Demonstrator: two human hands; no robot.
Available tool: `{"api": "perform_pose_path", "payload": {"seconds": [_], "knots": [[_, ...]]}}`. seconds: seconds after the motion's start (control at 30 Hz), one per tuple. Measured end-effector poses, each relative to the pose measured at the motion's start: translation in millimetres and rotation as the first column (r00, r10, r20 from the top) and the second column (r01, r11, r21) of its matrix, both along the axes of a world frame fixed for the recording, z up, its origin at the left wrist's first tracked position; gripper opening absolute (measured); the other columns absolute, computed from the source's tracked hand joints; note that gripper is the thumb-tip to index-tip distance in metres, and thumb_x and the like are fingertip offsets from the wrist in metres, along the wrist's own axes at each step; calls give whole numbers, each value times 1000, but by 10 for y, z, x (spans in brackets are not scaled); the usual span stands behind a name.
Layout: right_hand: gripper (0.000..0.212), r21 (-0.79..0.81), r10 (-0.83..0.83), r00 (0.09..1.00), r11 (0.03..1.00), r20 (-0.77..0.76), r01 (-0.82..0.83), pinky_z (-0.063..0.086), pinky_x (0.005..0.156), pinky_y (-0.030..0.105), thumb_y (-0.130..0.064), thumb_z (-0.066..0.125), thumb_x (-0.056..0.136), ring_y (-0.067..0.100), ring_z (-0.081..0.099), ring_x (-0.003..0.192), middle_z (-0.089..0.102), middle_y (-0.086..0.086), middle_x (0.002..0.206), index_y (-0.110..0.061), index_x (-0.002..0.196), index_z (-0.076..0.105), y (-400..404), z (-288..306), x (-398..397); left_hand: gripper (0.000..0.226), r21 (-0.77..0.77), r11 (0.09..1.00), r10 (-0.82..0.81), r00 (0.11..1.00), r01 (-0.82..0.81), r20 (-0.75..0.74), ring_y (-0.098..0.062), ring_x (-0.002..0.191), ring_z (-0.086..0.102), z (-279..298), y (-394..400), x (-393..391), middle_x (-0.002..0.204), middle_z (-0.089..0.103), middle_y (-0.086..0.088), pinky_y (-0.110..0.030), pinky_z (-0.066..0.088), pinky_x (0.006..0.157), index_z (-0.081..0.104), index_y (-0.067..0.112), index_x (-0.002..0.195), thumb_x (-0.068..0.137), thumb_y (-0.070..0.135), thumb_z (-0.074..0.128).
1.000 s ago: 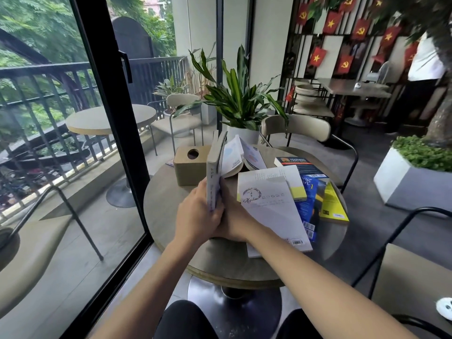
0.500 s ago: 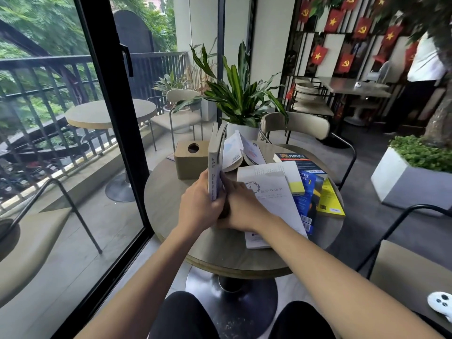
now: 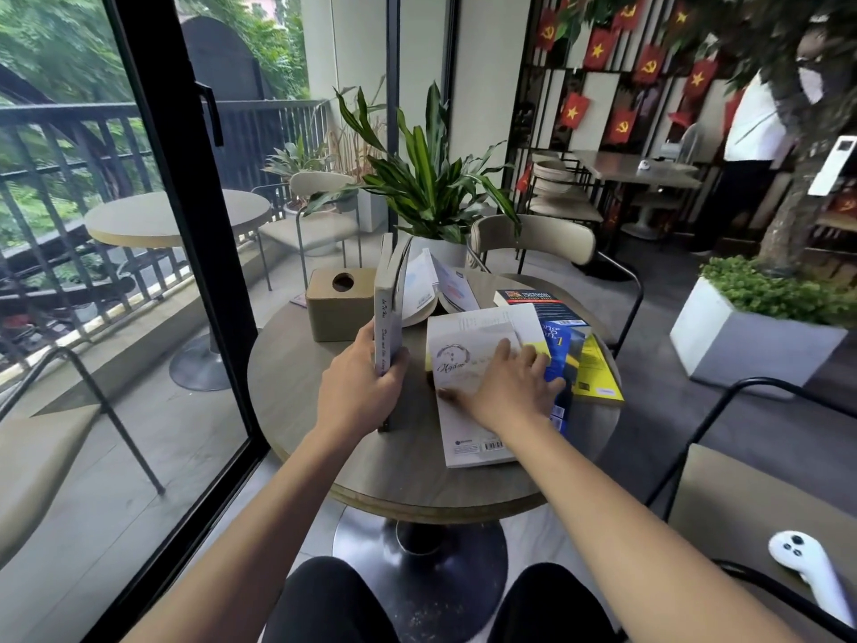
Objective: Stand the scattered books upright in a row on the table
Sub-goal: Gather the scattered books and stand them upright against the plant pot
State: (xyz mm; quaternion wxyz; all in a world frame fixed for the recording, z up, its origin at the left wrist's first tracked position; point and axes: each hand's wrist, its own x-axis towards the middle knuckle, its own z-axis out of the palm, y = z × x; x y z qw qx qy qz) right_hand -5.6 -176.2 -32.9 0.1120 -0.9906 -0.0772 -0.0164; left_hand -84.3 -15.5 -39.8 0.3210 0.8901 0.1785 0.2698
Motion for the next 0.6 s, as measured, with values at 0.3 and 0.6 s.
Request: {"api": "perform_pose_path", "payload": {"seconds": [0.3,0.6], "knots": [[101,301,-60,997,951,-44,71,46,73,36,-53,84,64,36,55,118,50,20,134,-4,134,31,-34,20,59,50,-13,1000,-20,999,19,-46,-36,99,62,-43,-14,-37,117,68,-8,-45,53,81,36,26,143,99,45,48],[26,766,5,967,610,253,-203,47,70,37,-27,53,99,36,64,99,67,15,112,-5,113,48,98,303,-77,55,-8,998,-60,998,60,-14,-36,104,62,-32,-12,-63,121,66,-5,-47,54,83,27,32,149,98,41,48]]}}
